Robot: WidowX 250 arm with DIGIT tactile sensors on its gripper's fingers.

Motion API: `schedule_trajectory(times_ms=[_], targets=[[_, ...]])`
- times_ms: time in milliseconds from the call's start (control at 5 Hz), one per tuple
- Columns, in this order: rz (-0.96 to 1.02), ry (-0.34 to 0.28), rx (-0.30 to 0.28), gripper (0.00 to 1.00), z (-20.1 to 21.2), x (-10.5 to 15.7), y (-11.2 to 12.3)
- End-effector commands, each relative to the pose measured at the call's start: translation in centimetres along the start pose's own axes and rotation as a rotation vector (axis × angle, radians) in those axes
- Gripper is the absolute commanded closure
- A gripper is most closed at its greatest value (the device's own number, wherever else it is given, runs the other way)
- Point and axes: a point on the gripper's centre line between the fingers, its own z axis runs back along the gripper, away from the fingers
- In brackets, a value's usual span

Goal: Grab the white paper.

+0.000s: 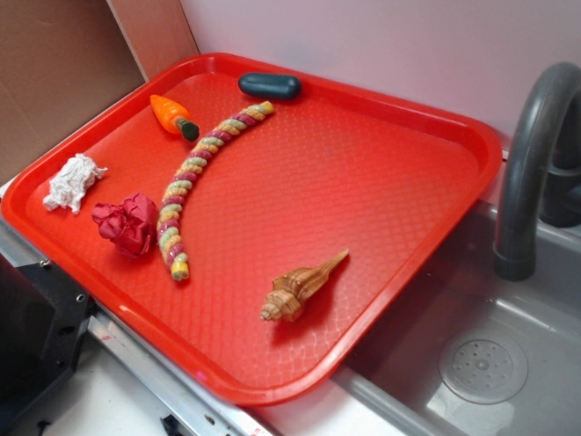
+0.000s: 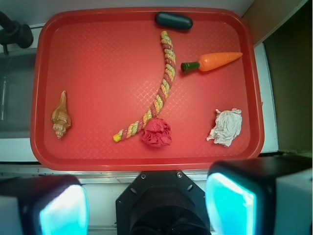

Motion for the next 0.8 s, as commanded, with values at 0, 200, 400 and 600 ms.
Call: schedule_trajectory(times_ms=[0,200,400,600], targets=[[0.0,0.0,0.0,0.0,0.0,0.0,0.0],[0.134,0.013,0.086,0.0,-2.4,-1.0,5.1],[0.159,0.029,0.21,0.0,-5.7,-1.7,9.6],[0.174,0.042,0.226,0.0,-7.3,-2.0,11.6]])
